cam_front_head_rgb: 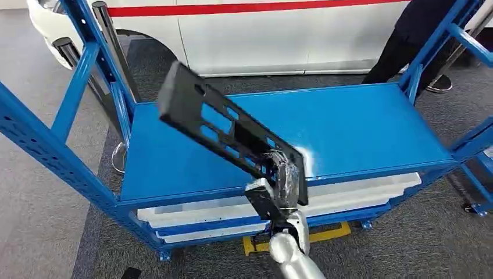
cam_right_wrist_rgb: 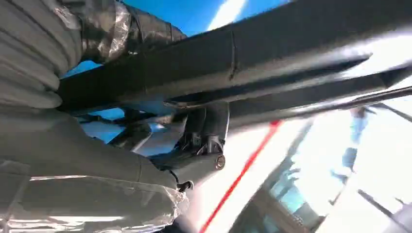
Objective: Take the parts from the cabinet and place them on the table.
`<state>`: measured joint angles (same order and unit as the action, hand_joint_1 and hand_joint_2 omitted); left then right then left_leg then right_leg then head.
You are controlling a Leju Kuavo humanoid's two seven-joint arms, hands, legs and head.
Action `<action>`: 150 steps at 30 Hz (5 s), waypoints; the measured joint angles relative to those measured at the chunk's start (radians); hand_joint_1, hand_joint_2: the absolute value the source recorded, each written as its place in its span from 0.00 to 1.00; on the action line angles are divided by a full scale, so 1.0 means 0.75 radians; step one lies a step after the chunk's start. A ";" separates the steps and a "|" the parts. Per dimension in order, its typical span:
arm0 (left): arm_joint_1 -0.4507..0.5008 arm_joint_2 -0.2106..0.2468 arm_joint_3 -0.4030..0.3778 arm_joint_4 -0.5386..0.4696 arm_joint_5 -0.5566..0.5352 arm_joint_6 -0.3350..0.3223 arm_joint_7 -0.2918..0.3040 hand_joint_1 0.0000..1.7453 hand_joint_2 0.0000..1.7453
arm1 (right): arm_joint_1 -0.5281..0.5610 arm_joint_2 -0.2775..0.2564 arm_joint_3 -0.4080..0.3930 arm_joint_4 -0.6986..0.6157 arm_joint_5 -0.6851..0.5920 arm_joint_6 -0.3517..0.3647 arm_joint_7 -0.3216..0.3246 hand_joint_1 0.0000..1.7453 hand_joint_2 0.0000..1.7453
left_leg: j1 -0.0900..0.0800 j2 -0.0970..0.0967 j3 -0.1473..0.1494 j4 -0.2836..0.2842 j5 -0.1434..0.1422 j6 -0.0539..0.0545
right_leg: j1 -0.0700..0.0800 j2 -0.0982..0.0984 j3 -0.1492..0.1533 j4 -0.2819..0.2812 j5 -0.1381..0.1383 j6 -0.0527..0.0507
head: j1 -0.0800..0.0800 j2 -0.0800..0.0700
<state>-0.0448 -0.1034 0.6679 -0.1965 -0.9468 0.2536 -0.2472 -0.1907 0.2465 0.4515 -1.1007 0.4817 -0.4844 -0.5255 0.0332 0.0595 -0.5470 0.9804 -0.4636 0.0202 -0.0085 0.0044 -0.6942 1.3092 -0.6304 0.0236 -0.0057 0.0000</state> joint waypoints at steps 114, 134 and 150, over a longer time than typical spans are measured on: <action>-0.020 -0.146 0.313 -0.011 -0.069 0.058 -0.044 0.00 1.00 | 0.876 0.126 -0.500 -0.776 -0.445 0.718 -0.225 1.00 1.00 | -0.082 -0.194 0.113 0.002 -0.086 0.084 | 0.008 0.115 0.099 -0.371 0.260 -0.069 | 0.002 0.000; -0.081 -0.190 0.315 -0.014 -0.077 0.064 -0.038 0.00 1.00 | 0.842 0.139 -0.537 -0.722 -0.449 0.720 -0.226 1.00 1.00 | -0.017 -0.052 0.005 0.163 -0.184 -0.050 | -0.030 -0.017 0.127 -0.360 0.215 -0.053 | 0.004 0.000; -0.233 -0.192 0.329 -0.038 -0.034 0.051 0.085 0.00 1.00 | 0.757 0.117 -0.524 -0.672 -0.381 0.764 -0.153 1.00 1.00 | -0.020 -0.086 0.066 0.009 -0.057 0.014 | -0.019 0.010 -0.030 -0.157 0.142 0.013 | 0.012 0.000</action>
<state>-0.2196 -0.2476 0.9148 -0.2247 -0.9720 0.2922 -0.1835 0.3772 0.3345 0.0584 -1.6045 0.1961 0.0889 -0.6405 0.0182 -0.0049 -0.4976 0.9869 -0.5061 0.0310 -0.0225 0.0119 -0.7170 1.1916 -0.5236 0.0331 0.0031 0.0000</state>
